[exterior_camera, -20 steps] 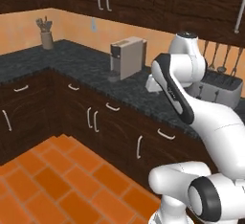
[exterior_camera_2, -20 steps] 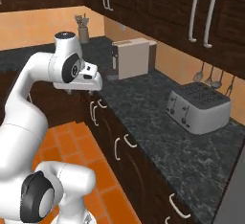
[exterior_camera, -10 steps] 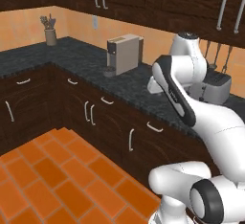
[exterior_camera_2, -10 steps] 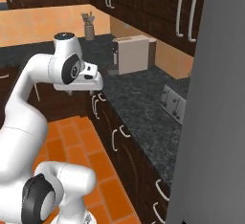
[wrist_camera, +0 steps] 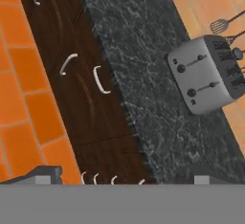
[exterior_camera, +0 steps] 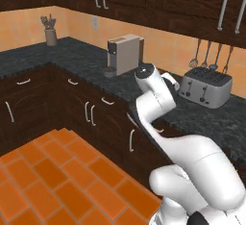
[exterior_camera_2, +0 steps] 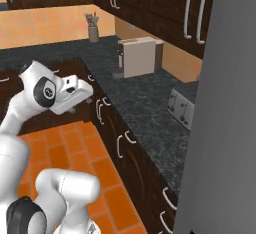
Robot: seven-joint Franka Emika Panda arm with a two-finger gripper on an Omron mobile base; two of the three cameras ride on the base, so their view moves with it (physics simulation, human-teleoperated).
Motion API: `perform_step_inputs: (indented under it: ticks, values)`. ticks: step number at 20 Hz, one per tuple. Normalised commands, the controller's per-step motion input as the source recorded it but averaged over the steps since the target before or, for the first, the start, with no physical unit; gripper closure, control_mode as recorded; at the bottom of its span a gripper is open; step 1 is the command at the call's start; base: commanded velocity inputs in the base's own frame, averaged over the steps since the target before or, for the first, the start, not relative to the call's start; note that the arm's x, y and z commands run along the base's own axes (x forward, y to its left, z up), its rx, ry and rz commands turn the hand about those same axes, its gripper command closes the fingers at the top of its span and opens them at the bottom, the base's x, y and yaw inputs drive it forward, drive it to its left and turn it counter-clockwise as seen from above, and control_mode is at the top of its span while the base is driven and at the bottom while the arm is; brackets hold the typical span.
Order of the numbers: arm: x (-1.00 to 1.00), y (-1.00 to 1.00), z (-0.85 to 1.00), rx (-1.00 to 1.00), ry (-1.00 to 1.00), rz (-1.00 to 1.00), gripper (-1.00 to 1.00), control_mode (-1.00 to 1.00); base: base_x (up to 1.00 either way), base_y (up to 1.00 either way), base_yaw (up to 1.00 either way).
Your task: Take a straw from the drawer in front and place it inside the glass cup on the dining counter.
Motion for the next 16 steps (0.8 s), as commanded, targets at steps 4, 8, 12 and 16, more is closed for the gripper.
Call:
perform_step_inputs:
  ticks: [4, 8, 12, 16]
  values:
    - [0.17, 0.10, -0.94, -0.41, -0.11, 0.00, -1.00, -1.00, 0.00, 0.00, 0.00]
    - [0.39, 0.00, -0.90, -0.28, -0.02, 0.00, -1.00, -1.00, 0.00, 0.00, 0.00]
    - [0.58, 0.00, -0.78, -0.25, 0.00, 0.00, -1.00, -1.00, 0.00, 0.00, 0.00]
    - [0.68, 0.00, -0.67, -0.23, 0.00, -0.03, -1.00, -1.00, 0.00, 0.00, 0.00]
